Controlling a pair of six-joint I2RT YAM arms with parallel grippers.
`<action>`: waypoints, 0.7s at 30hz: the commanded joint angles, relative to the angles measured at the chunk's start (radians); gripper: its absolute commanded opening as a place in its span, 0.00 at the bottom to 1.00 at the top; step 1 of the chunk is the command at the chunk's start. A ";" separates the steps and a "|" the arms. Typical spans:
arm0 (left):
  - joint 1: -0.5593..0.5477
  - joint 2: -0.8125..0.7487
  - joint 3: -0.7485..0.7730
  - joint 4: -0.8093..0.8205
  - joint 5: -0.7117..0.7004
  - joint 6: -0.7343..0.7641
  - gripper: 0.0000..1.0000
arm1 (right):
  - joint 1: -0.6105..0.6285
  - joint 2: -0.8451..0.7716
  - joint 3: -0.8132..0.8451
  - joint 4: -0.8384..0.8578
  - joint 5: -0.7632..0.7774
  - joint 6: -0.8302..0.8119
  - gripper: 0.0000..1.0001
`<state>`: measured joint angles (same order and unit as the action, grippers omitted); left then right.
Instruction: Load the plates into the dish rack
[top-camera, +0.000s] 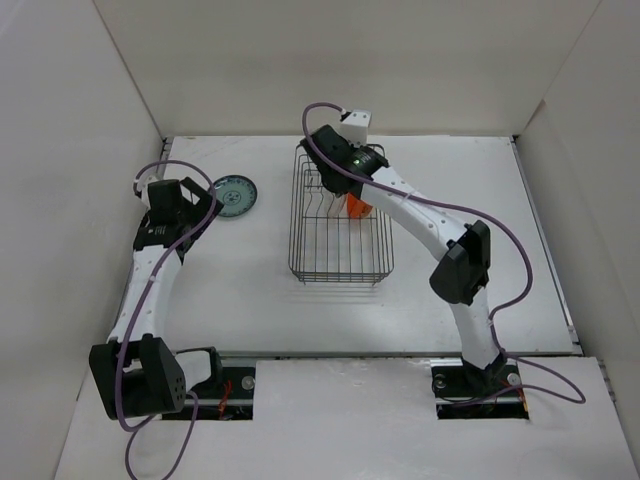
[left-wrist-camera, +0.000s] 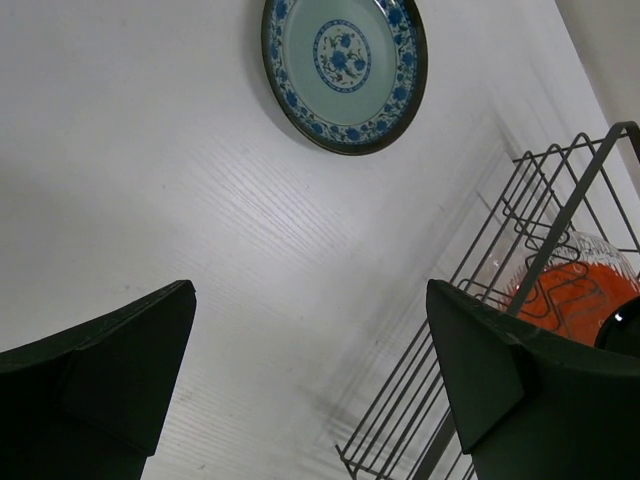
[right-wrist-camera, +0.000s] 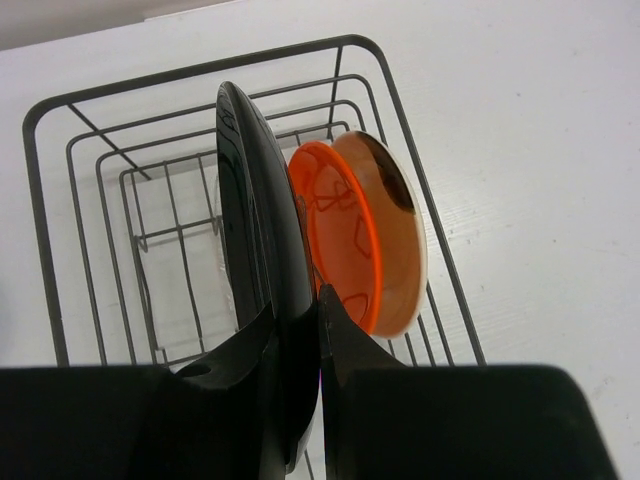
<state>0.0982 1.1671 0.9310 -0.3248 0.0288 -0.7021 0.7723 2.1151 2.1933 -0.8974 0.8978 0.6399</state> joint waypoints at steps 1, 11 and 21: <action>0.000 -0.007 0.049 -0.025 -0.038 0.030 1.00 | 0.002 0.031 0.060 -0.011 0.055 0.043 0.00; 0.009 -0.007 0.040 -0.005 -0.017 0.039 1.00 | 0.002 0.081 0.103 0.060 -0.016 -0.003 0.00; 0.009 -0.007 0.031 0.004 0.005 0.039 1.00 | -0.018 0.131 0.129 0.101 -0.071 -0.046 0.00</action>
<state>0.1001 1.1679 0.9375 -0.3416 0.0231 -0.6769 0.7650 2.2414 2.2772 -0.8673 0.8303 0.6201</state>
